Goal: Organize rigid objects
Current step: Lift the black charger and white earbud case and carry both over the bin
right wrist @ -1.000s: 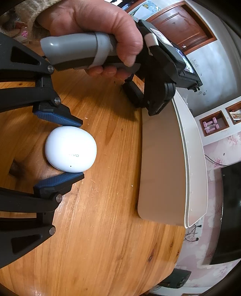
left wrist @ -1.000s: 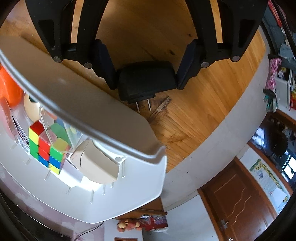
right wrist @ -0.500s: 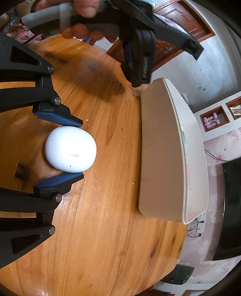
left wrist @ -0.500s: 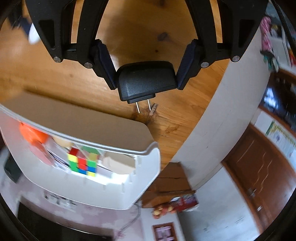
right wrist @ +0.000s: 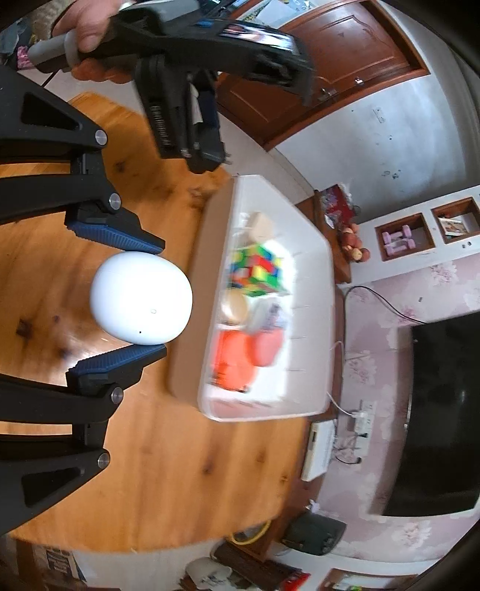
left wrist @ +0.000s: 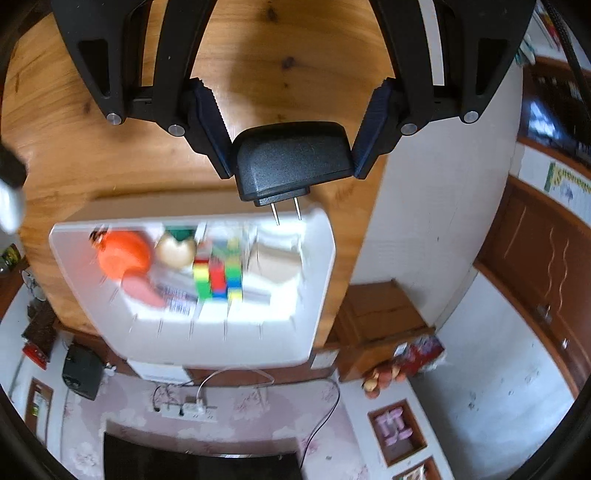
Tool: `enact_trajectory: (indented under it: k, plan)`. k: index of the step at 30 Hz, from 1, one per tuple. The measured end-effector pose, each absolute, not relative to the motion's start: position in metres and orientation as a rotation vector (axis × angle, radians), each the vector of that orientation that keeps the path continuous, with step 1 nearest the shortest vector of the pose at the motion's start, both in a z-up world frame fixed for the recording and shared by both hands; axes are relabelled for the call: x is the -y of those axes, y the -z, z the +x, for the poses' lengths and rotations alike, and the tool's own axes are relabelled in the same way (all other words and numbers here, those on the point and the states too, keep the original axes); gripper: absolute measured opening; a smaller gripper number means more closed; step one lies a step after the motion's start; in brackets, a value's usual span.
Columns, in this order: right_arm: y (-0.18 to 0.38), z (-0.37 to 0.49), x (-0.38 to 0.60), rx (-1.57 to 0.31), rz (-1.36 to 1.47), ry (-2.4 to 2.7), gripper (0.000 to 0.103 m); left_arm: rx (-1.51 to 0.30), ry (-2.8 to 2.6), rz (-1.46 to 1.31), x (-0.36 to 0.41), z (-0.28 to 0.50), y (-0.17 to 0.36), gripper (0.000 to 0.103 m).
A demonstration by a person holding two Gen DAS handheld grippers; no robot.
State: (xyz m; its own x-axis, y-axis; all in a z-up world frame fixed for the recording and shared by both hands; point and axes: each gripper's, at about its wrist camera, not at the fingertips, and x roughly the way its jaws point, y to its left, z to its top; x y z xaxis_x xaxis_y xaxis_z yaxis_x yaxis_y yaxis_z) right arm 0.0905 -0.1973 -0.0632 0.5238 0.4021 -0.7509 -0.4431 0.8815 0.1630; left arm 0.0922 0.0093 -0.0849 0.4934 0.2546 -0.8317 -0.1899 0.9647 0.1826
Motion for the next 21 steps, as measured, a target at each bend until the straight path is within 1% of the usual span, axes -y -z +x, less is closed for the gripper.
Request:
enact_trajectory:
  k: [7,11,13,17,21]
  plan:
    - [-0.029,0.133,0.185,-0.760,-0.094,-0.450,0.050,-0.941,-0.250,0.120,-0.015,0.137,0.018,0.068]
    - [-0.067,0.162,0.180,-0.701,-0.090,-0.416,0.050,-0.911,-0.252,0.114,-0.019,0.169,-0.006,0.068]
    - [-0.077,0.182,0.174,-0.691,-0.096,-0.389,0.050,-0.912,-0.257,0.107,-0.022,0.189,-0.010,0.068]
    - [-0.068,0.220,0.162,-0.724,-0.114,-0.343,0.050,-0.957,-0.252,0.081,-0.024,0.233,0.005,0.068]
    - [-0.025,0.262,0.151,-0.804,-0.118,-0.309,0.050,-1.055,-0.215,0.062,-0.018,0.267,0.048,0.068]
